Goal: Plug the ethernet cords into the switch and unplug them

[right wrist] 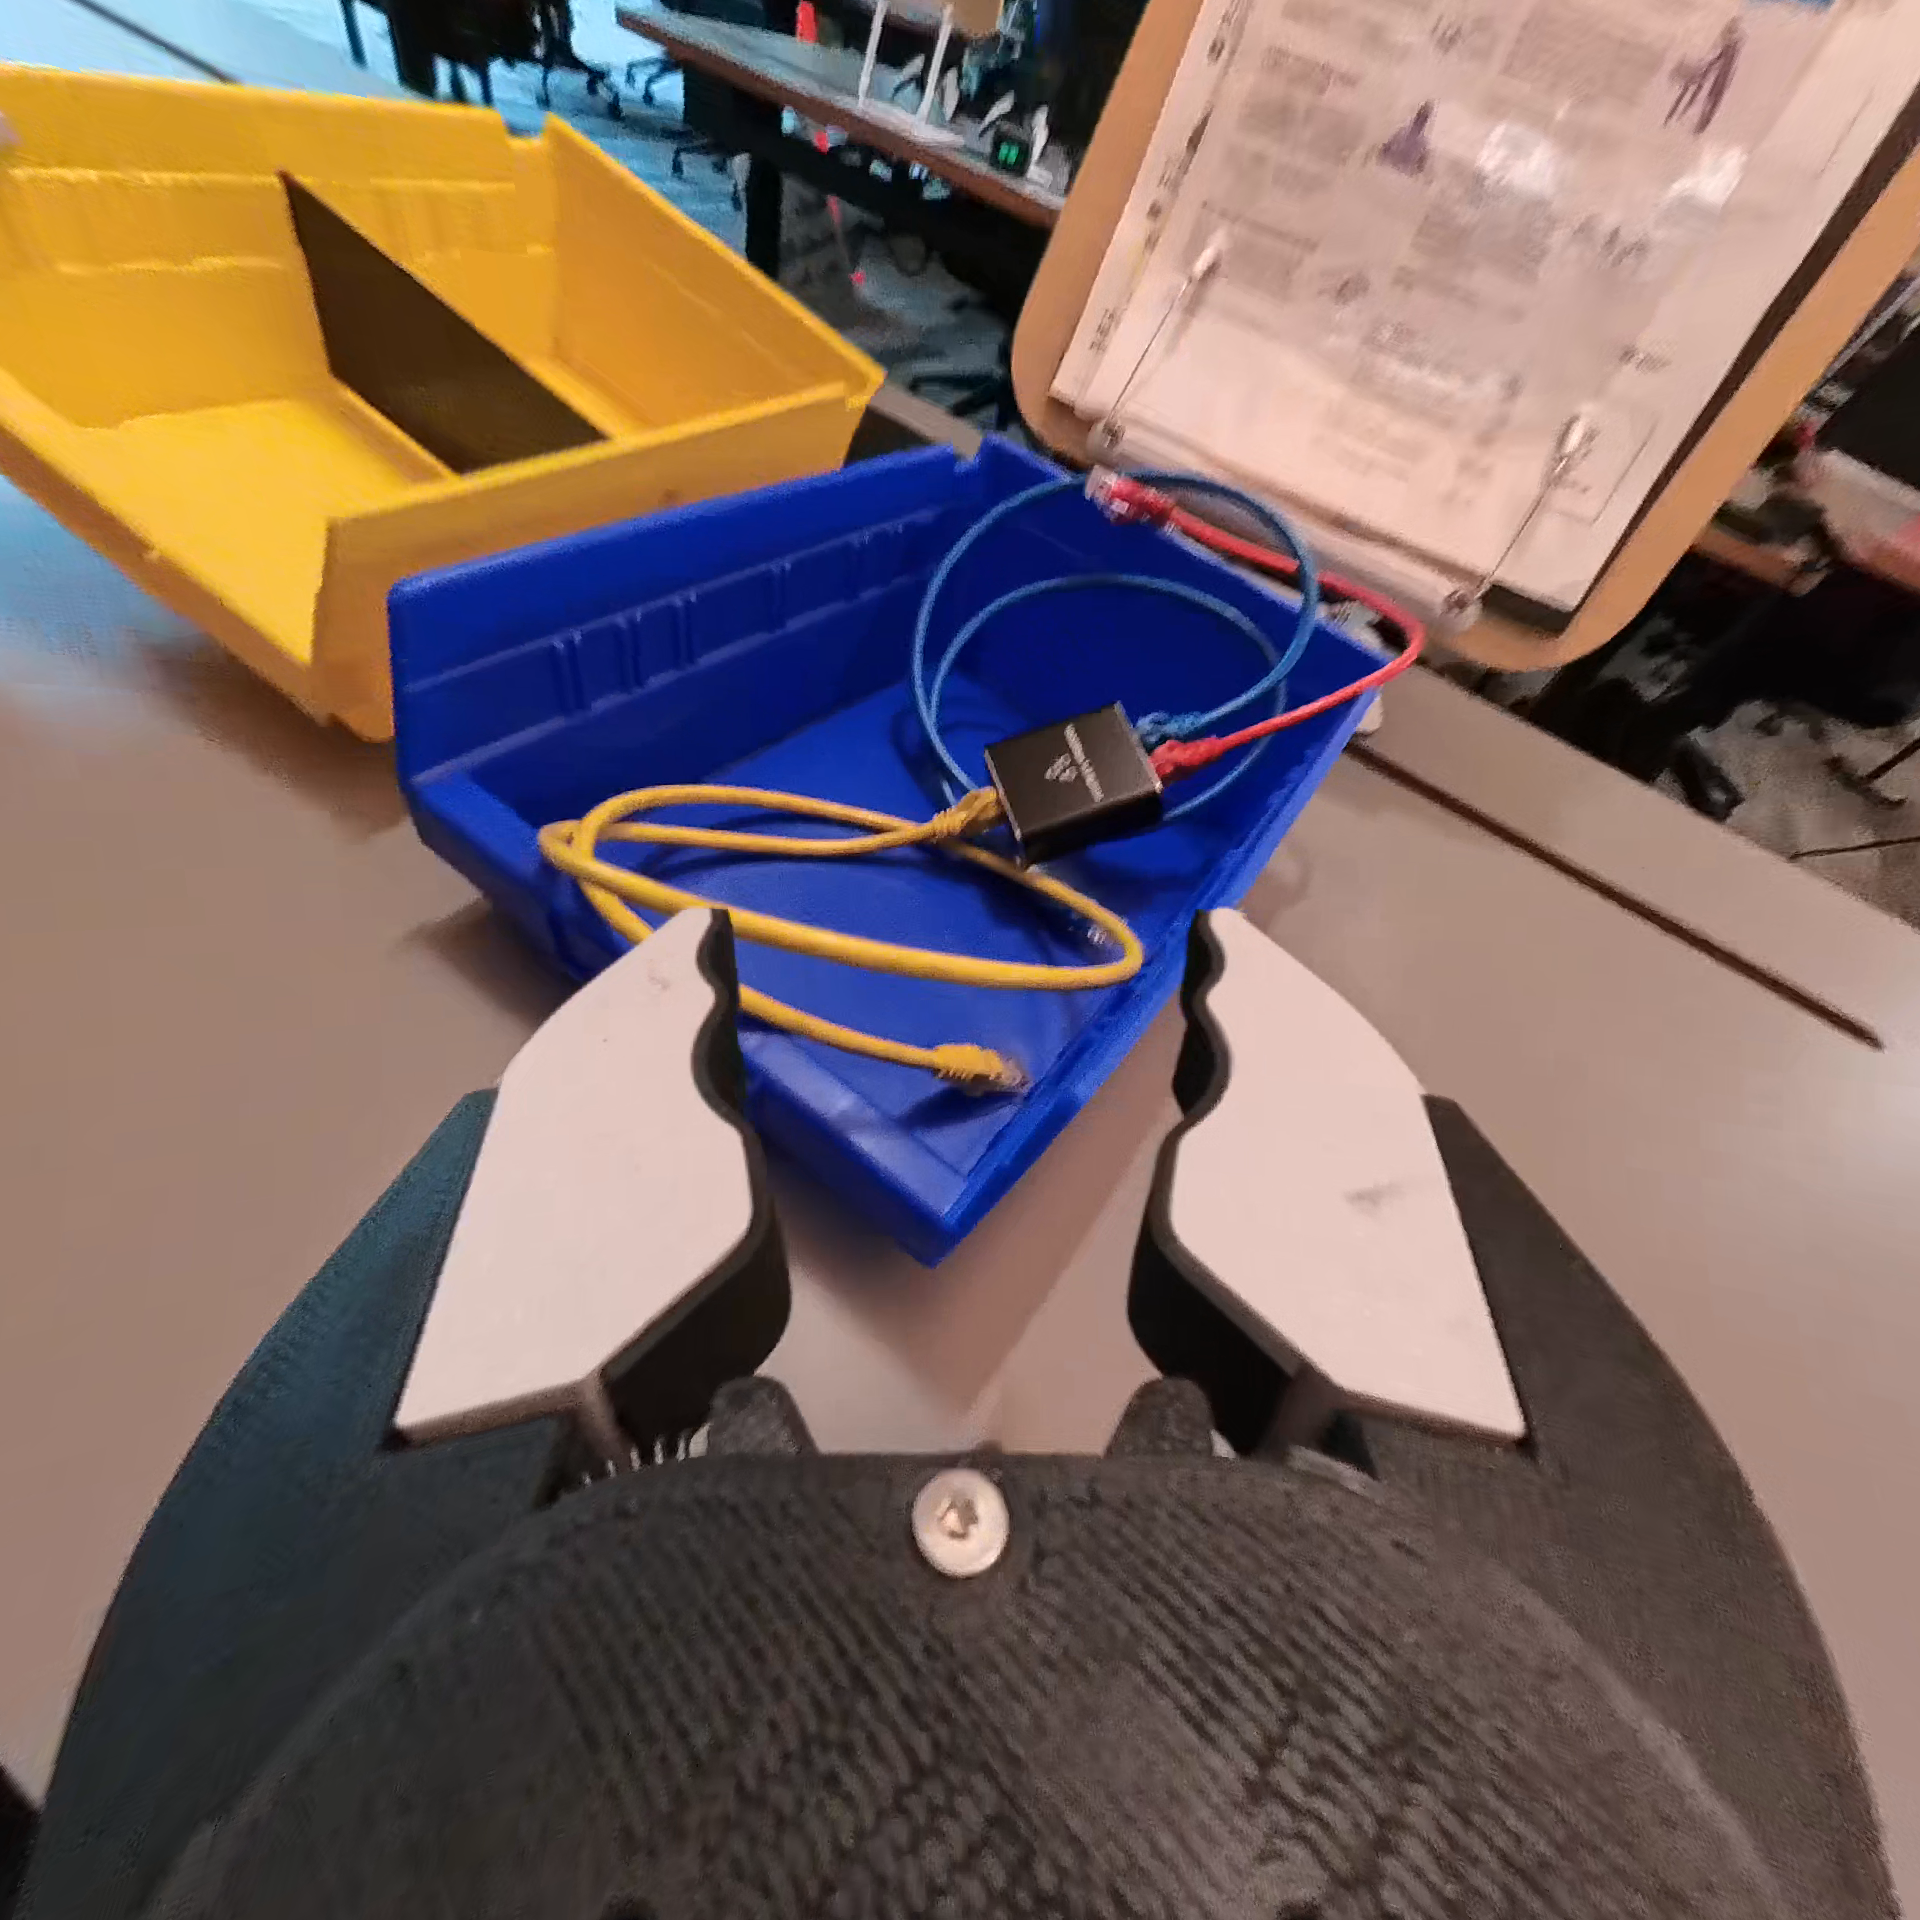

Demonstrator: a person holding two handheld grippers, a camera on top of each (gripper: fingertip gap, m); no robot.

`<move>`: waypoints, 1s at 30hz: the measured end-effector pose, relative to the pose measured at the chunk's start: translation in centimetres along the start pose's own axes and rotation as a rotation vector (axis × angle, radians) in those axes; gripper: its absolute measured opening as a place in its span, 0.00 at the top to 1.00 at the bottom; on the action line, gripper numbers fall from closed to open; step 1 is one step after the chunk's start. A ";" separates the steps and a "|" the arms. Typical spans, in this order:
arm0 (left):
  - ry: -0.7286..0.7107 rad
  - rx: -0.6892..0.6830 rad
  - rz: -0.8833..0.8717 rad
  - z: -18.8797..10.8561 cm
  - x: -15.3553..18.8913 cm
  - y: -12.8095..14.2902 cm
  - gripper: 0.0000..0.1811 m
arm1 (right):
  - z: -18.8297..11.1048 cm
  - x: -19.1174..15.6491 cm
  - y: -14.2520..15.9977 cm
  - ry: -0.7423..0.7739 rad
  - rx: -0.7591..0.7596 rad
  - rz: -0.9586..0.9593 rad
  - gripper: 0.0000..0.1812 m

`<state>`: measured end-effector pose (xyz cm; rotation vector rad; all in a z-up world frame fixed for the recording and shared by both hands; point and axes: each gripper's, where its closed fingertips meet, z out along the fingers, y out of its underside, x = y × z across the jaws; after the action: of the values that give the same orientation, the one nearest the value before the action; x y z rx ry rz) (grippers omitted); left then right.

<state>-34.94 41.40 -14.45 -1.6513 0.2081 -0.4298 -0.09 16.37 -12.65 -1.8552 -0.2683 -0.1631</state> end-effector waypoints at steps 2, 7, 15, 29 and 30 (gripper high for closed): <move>-0.014 0.085 0.014 -1.3 1.2 -2.3 0.99 | -0.3 0.0 -1.5 0.004 0.048 0.011 0.52; -0.091 0.192 0.068 -4.5 4.0 -8.4 0.99 | 0.3 -2.7 -5.7 -0.122 0.219 0.086 0.49; -0.043 0.519 0.140 -10.4 12.5 -17.0 0.99 | 1.7 -6.1 -12.0 -0.287 0.447 0.326 0.52; 0.265 0.781 0.304 -13.0 33.6 -14.9 0.93 | -1.7 9.4 -7.1 -0.006 0.599 0.781 0.99; 0.310 0.805 0.332 -13.4 35.4 -14.3 0.91 | -2.3 10.8 -6.4 0.016 0.619 0.784 0.99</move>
<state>-9.59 17.52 6.18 -0.7383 0.4630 -0.4358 8.67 17.07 -3.34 -1.2256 0.3937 0.4066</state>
